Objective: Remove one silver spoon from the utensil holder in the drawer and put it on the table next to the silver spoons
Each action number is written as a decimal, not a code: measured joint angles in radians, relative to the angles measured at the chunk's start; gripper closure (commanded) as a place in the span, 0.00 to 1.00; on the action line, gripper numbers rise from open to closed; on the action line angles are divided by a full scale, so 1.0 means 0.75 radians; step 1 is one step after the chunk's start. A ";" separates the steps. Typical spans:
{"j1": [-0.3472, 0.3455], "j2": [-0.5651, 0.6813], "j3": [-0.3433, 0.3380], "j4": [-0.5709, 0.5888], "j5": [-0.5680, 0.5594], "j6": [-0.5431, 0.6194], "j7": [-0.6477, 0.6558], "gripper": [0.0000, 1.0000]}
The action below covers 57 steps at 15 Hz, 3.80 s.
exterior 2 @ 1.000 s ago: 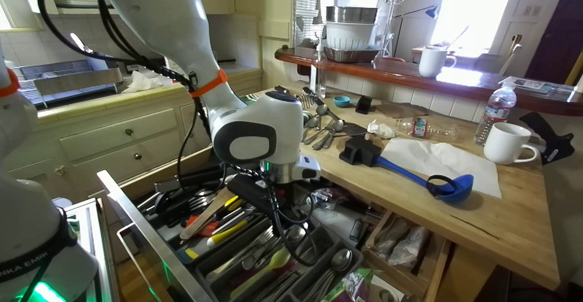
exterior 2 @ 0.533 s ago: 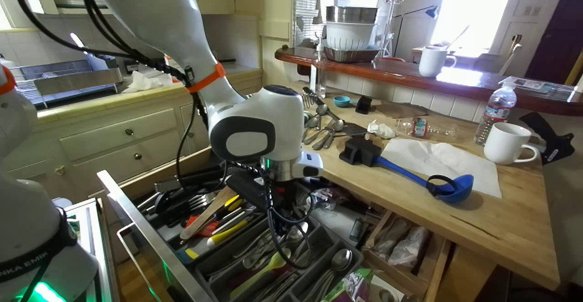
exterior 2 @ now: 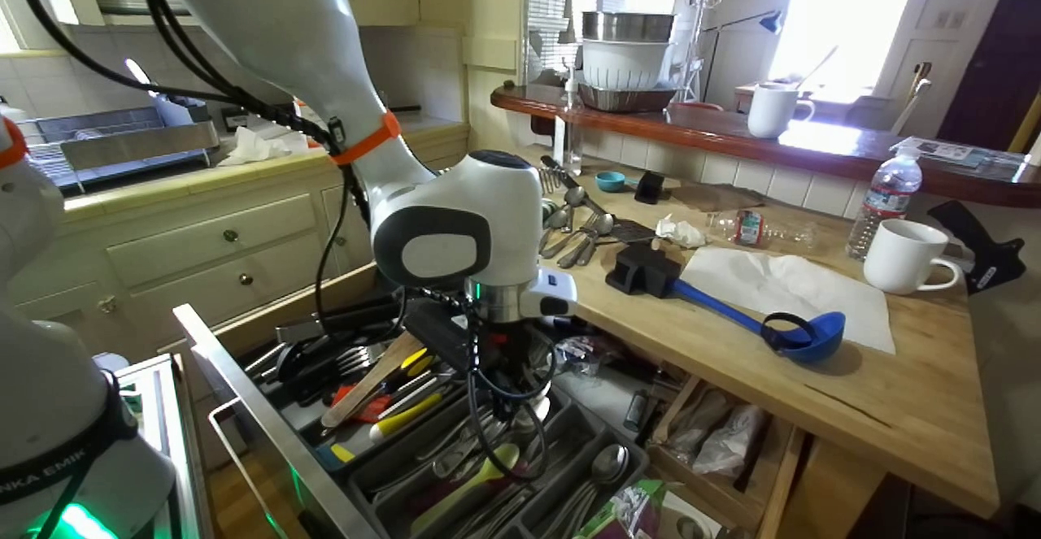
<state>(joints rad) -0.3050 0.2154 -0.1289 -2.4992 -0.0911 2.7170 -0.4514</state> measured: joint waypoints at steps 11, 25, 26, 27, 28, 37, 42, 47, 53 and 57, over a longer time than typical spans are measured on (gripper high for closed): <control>0.123 -0.302 0.010 -0.100 -0.013 -0.193 0.041 0.98; 0.247 -0.551 0.024 0.069 -0.014 -0.755 0.044 0.98; 0.247 -0.551 0.024 0.069 -0.014 -0.755 0.044 0.98; 0.250 -0.550 0.022 0.071 0.000 -0.756 0.028 0.98; 0.252 -0.544 0.020 0.082 -0.001 -0.755 0.022 0.98; 0.309 -0.291 0.057 0.478 -0.008 -0.755 -0.031 0.98; 0.335 -0.061 0.123 0.711 -0.010 -0.755 -0.031 0.98; 0.339 0.147 0.152 0.962 -0.012 -0.782 -0.029 0.98; 0.352 0.320 0.182 1.185 -0.019 -0.820 0.002 0.98; 0.360 0.419 0.182 1.287 -0.020 -0.825 0.086 0.98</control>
<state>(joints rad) -0.0354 0.5296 0.0078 -1.5340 -0.1064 2.0983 -0.3869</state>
